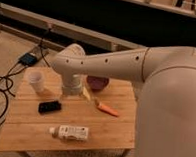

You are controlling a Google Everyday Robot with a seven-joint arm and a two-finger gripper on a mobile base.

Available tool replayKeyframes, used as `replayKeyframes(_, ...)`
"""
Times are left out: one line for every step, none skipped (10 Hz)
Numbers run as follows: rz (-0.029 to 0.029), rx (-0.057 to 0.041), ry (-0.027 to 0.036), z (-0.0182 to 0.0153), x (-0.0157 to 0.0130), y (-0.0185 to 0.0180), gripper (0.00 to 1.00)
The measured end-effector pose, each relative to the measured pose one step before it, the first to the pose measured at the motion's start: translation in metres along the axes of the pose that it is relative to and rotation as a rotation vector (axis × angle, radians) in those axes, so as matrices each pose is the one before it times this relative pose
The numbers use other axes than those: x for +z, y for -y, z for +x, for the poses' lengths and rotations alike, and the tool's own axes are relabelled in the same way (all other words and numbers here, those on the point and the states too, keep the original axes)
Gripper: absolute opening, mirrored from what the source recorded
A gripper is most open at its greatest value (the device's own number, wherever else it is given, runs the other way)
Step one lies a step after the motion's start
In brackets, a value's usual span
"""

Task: Push the eraser across the table

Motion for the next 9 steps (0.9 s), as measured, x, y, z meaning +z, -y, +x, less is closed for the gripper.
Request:
replayKeyframes(0.00912,-0.00956,-0.00435,-0.00140,0.00227,0.00067,0.80)
replayKeyframes(0.00703,-0.01260,-0.00203,-0.00189,0.00212,-0.00208,0.80)
replayKeyframes(0.01389,-0.03999,-0.00540,-0.00642,0.00709,-0.01167,0.80)
replayKeyframes(0.01137,-0.02557,-0.00372,-0.00709,0.00495,-0.00683,0.80)
replayKeyframes(0.00585,-0.01542,-0.00679,-0.00514,0.00401,-0.00490,0.80)
replayKeyframes(0.00790,-0.02553,-0.00660,-0.01137,0.00618,-0.01062,0.80)
replayKeyframes(0.00191,-0.01178,-0.00286,-0.00557,0.00288,-0.00605,0.80)
replayKeyframes(0.00004,-0.01426,-0.00937,-0.00717,0.00544,-0.00904,0.80)
replayKeyframes(-0.00183,-0.01338,-0.00815,-0.01058,0.00699,-0.01024,0.80)
